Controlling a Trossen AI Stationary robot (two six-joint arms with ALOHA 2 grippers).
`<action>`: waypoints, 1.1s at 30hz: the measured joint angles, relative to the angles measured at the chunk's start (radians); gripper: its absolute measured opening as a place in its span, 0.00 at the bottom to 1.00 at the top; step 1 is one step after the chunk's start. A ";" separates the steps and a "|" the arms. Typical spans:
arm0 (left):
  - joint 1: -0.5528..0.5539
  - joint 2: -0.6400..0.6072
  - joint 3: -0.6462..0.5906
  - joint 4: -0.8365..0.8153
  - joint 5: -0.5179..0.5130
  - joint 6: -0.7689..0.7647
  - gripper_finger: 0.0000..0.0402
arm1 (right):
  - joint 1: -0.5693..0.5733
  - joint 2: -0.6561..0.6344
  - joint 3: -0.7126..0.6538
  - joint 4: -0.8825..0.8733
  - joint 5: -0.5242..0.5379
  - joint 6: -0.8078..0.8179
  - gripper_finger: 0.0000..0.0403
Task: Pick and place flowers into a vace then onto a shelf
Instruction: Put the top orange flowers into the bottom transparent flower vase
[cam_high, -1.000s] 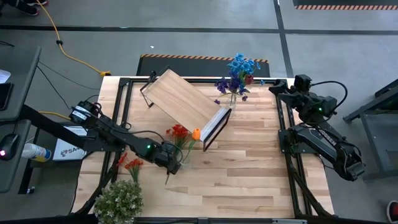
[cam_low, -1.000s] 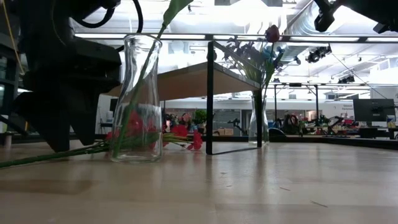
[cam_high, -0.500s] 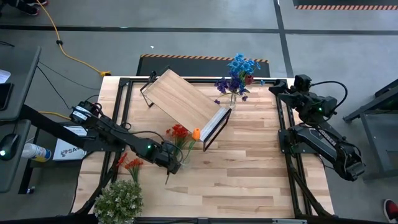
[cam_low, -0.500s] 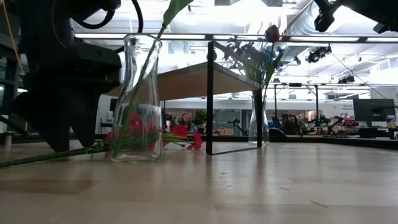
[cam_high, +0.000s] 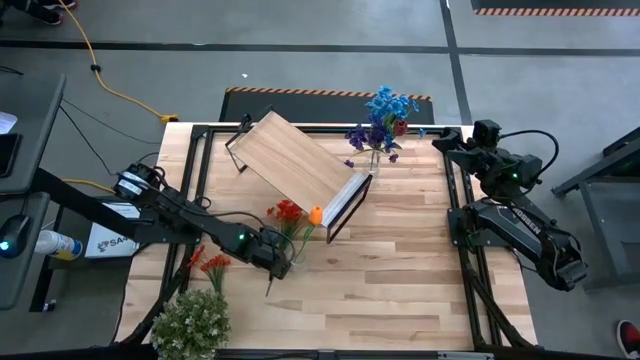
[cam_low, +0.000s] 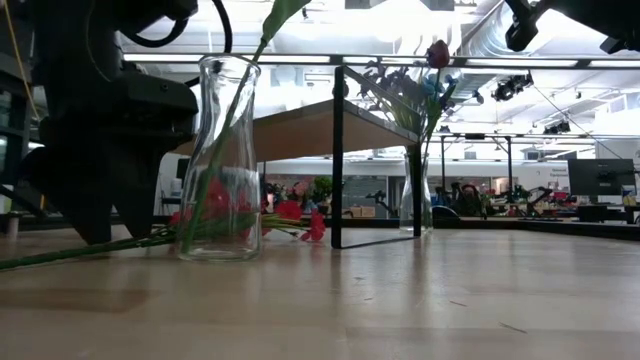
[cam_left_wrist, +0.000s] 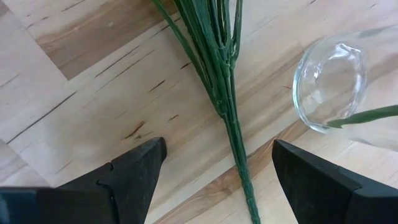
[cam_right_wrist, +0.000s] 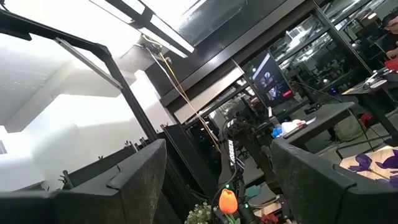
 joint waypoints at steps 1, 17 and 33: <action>0.000 0.000 0.000 -0.002 0.002 -0.001 0.85 | 0.000 0.000 0.000 0.000 0.000 0.000 0.69; 0.002 0.001 0.001 -0.046 0.032 -0.005 0.62 | 0.000 0.000 0.000 0.000 0.000 0.000 0.69; 0.001 0.002 -0.003 -0.081 0.025 -0.041 0.11 | 0.000 0.000 0.000 0.000 0.000 0.000 0.69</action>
